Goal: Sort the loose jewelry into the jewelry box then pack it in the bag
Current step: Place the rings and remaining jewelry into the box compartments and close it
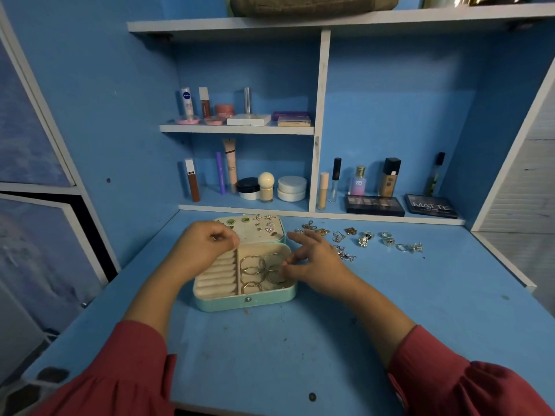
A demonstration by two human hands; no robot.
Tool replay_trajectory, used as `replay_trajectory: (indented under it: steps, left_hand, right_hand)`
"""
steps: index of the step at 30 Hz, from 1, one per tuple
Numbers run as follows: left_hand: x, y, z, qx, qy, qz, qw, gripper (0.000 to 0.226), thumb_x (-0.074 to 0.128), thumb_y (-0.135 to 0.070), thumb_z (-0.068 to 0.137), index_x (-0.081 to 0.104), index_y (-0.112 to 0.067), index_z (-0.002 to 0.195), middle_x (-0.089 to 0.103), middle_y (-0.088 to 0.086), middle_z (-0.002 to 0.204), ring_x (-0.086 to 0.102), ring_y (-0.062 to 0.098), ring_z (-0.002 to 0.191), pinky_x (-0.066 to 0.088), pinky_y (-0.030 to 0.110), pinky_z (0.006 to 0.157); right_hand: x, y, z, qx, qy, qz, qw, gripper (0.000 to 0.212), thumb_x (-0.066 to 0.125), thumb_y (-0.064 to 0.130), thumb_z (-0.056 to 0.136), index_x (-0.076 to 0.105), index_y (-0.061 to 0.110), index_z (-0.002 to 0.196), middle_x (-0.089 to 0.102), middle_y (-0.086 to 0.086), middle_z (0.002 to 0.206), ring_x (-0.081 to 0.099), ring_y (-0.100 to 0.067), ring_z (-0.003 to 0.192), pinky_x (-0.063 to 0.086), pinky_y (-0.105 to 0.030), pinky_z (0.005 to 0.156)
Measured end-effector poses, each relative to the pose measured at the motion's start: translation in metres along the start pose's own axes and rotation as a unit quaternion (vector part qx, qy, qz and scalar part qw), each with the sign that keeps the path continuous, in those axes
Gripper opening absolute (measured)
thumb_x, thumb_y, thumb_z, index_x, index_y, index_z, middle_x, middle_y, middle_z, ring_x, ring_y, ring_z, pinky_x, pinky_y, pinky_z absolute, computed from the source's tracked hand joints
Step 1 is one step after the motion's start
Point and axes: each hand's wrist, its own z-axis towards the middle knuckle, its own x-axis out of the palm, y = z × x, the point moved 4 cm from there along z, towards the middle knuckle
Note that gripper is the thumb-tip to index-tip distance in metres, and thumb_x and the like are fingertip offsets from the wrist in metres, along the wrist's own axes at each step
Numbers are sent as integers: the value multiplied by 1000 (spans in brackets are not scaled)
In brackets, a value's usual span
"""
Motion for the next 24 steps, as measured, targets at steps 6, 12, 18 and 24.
replay_trajectory:
  steps: [6,12,18,24]
  left_hand:
    - [-10,18,13,-21,-76,-55,995,17,66,-5,85,70,-21,85,66,-5,86,57,4,74,44,16,71]
    - [-13,41,26,-76,-162,-93,979,22,60,2,86,65,-13,102,59,-1,87,57,11,78,46,21,72]
    - [-10,61,41,-134,-194,-124,964,19,60,-3,87,63,-10,105,63,7,104,58,19,94,47,30,84]
    - [-1,67,45,-139,-182,-107,968,15,58,-8,91,65,-13,80,66,3,86,59,21,85,46,29,78]
  right_hand:
    - [-1,2,-1,1,1,-5,1000,10,75,35,77,76,27,83,29,17,153,5,-12,145,-1,-54,116]
    - [0,4,-2,-7,1,-24,1000,11,77,39,75,75,28,77,30,17,153,7,-11,145,-2,-53,116]
    - [0,3,-2,-12,4,24,1000,11,80,37,72,70,38,68,36,15,149,12,-11,143,6,-47,117]
    - [-1,-2,2,4,-62,215,975,11,71,21,85,68,27,93,59,17,108,54,-9,111,46,-19,92]
